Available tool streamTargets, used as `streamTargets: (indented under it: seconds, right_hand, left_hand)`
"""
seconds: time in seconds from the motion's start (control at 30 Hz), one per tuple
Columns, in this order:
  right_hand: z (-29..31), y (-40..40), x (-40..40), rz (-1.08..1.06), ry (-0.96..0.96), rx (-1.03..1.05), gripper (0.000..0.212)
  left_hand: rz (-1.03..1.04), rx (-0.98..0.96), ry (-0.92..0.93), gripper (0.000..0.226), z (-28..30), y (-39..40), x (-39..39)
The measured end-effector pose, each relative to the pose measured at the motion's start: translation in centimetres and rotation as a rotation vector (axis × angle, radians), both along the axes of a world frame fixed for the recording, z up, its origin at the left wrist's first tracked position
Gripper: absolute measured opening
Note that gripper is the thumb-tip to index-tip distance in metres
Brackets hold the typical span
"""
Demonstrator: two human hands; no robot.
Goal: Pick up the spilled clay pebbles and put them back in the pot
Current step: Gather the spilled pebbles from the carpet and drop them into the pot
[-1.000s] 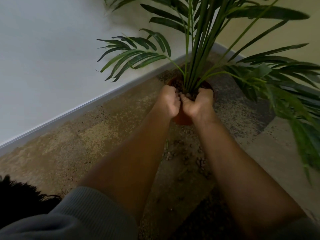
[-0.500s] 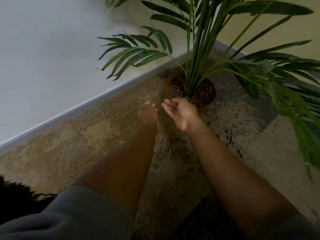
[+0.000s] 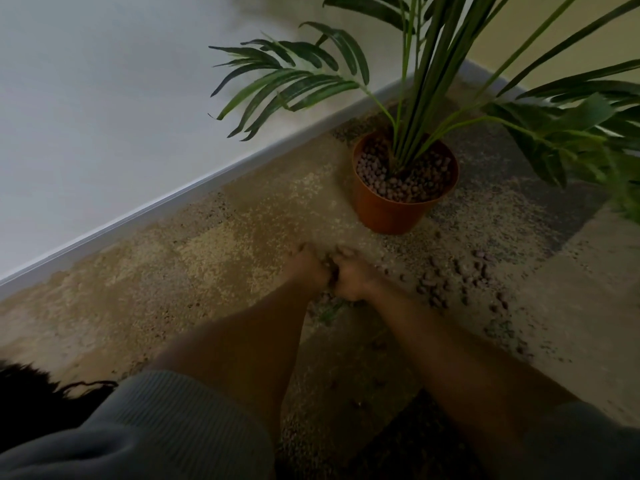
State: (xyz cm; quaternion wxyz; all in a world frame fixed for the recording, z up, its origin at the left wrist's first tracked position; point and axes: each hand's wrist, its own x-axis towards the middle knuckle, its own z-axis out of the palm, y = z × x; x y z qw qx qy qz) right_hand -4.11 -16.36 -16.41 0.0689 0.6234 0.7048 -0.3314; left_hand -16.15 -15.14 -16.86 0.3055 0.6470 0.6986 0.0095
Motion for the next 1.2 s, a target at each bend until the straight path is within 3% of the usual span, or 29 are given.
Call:
streamTargets:
  seconds: [0.13, 0.23, 0.33, 0.5, 0.63, 1.03, 1.2]
  right_hand:
    - [-0.4, -0.5, 0.4, 0.062, -0.038, 0.071, 0.09]
    - [-0.7, -0.9, 0.6, 0.044, 0.015, 0.084, 0.072]
    - [-1.3, -1.5, 0.5, 0.025, 0.057, 0.084, 0.05]
    - [-1.8, -2.3, 0.4, -0.039, 0.207, 0.076, 0.023]
    - [-1.8, -2.7, 0.3, -0.023, 0.167, 0.145, 0.008]
    - [-1.1, -3.1, -1.1, 0.044, -0.014, 0.101, 0.038]
    - [-1.2, -3.1, -1.1, -0.313, 0.165, 0.178, 0.015]
  left_hand:
    - [-0.16, -0.002, 0.065, 0.055, -0.6, -0.7, -1.4]
    - [-0.175, 0.024, 0.095, 0.062, -0.9, -1.6, -2.0]
    - [-0.27, 0.056, 0.146, 0.051, -1.2, -2.5, -2.0]
    - [-0.201, 0.046, 0.033, 0.028, -0.9, -3.4, -2.4]
    - [-0.122, 0.041, -0.055, 0.023, -0.6, -3.6, -2.6]
    - [-0.027, -0.046, -0.085, 0.017, -0.6, -3.4, -2.5]
    - [0.022, -0.036, -0.1, 0.017, -0.7, -3.5, -2.8]
